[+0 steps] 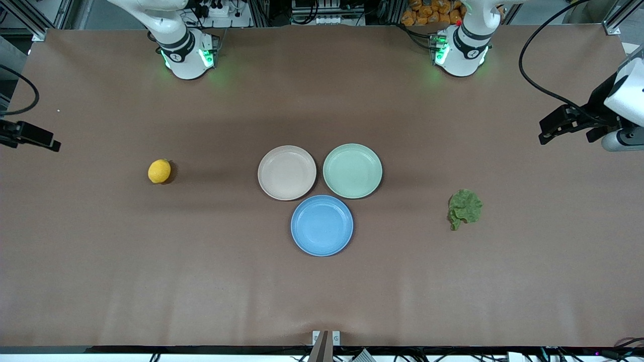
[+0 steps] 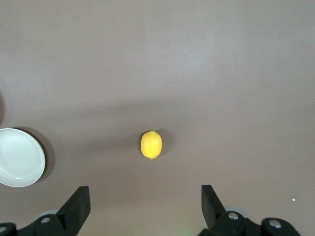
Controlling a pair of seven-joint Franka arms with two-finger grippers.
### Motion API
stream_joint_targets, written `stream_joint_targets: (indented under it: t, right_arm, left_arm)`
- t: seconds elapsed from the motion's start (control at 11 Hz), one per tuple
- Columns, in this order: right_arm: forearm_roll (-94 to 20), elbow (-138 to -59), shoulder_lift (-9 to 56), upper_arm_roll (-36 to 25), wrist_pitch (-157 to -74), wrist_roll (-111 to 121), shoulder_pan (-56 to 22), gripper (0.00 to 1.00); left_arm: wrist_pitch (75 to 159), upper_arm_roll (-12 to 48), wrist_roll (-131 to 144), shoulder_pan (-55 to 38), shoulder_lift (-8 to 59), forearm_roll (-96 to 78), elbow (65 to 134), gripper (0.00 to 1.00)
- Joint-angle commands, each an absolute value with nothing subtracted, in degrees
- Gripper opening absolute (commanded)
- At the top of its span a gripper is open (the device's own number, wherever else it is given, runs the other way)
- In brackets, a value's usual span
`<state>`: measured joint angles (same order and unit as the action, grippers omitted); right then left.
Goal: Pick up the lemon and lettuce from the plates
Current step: 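Open the right gripper and withdraw it from the lemon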
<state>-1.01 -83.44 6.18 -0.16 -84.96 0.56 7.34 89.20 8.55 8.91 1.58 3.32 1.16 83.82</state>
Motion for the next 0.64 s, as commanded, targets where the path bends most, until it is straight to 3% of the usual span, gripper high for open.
stream_joint_targets:
  t: [0.0, 0.55]
  right_arm:
    - [-0.09, -85.08, 4.66, 0.7, -85.69, -2.81, 7.38, 1.0]
    - [-0.09, -84.99, 4.83, 0.97, -85.26, -2.73, 5.37, 1.0]
  left_arm:
    - [88.86, 8.44, 7.29, 1.76, 2.81, 0.88, 84.11, 1.0]
    - [88.86, 8.52, 7.29, 1.67, 2.81, 0.88, 84.11, 1.0]
